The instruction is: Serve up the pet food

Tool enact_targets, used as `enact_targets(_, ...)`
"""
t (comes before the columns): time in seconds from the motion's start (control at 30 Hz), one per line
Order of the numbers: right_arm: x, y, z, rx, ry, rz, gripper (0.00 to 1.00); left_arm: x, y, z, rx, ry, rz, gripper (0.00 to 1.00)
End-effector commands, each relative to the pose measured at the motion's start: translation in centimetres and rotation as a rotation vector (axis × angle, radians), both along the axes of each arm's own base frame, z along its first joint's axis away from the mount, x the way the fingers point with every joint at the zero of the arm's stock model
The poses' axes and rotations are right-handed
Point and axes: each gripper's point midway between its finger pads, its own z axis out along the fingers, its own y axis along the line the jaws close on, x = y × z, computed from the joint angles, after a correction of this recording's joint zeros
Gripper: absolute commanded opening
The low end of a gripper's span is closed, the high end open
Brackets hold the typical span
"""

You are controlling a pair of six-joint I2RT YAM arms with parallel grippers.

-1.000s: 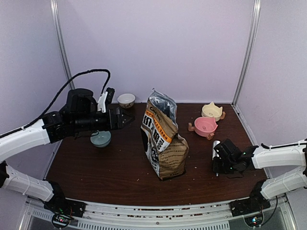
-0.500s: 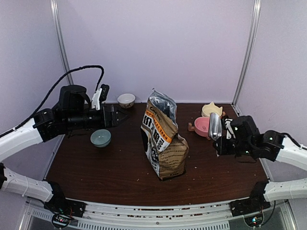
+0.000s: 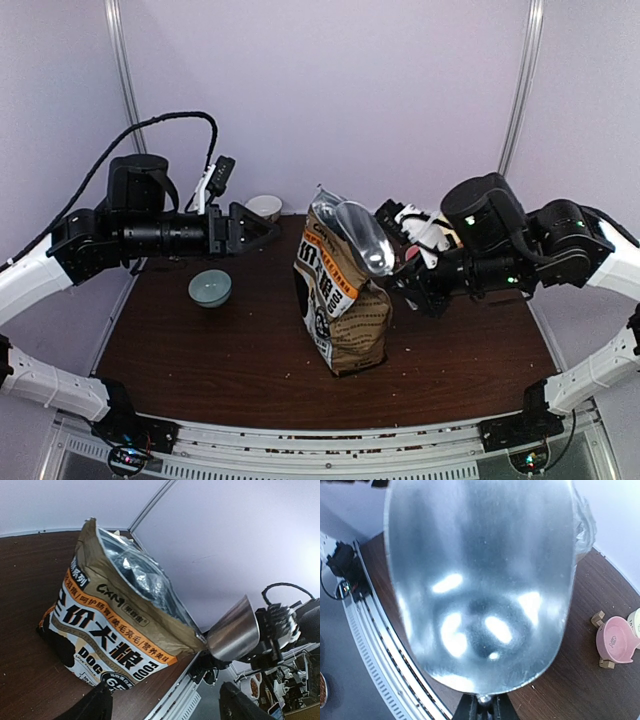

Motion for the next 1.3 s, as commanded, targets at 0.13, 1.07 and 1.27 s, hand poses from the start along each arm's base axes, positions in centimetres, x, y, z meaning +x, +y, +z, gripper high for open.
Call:
enact_targets(0.13, -0.9, 1.5, -1.7, -0.288, -0.103, 0.101, 0.0, -1.5, -1.7, 1.7, -0.124, 0.031, -0.104, 0.76)
enact_targets(1.07, -1.3, 3.5, -2.0, -0.408, -0.172, 0.148, 0.0, -4.1, -5.2, -1.2, -0.043, 0.095, -0.258, 0.32)
enact_targets(1.27, -1.2, 3.7, -1.8, -0.416, -0.183, 0.149, 0.0, -4.7, -5.3, -1.6, -0.041, 0.112, -0.281, 0.19)
